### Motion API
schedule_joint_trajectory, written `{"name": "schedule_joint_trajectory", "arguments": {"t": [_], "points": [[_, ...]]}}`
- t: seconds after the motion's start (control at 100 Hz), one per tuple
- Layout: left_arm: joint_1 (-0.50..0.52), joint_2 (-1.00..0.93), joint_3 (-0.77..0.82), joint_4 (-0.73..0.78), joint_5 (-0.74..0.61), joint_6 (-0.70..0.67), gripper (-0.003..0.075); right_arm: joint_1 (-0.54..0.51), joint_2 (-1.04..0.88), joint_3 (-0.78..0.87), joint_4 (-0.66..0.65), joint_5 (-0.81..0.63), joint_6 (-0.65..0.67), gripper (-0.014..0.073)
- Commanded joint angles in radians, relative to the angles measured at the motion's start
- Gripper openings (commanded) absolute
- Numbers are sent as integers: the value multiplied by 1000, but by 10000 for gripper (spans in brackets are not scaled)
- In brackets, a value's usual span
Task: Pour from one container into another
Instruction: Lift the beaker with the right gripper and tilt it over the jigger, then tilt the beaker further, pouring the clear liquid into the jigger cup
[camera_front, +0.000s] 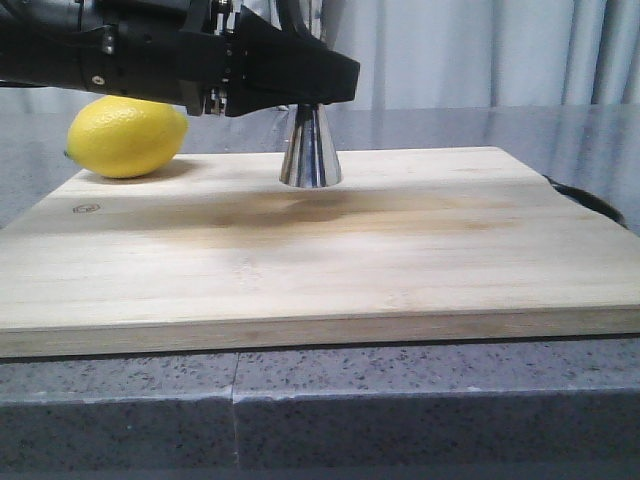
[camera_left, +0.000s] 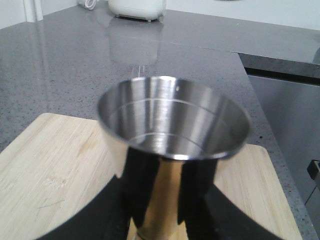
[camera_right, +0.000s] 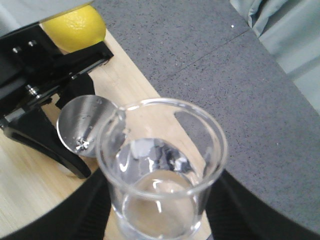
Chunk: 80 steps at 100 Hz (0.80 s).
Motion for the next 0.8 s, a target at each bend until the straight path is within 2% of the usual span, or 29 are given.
{"name": "schedule_joint_trajectory", "arguments": {"t": [0.0,0.19,0.42,0.65,0.79], "points": [[-9,-42,-30,-81,72,-3,206,7,-33,-39,-24,-56,-64,300],[-9,-42,-30,-81,72,-3,206,31,-14,-39,-94,-66,-151,300],[-9,-42,-30,-81,72,-3,206,62,37,-39,-239,-59,-166,300],[-9,-42,-30,-81,70,-3,206,87,73,-39,-332,-48,-193,300],[-9,-42,-30,-81,70,-3,206,88,75,-39,-345,-48,-224,300]]}}
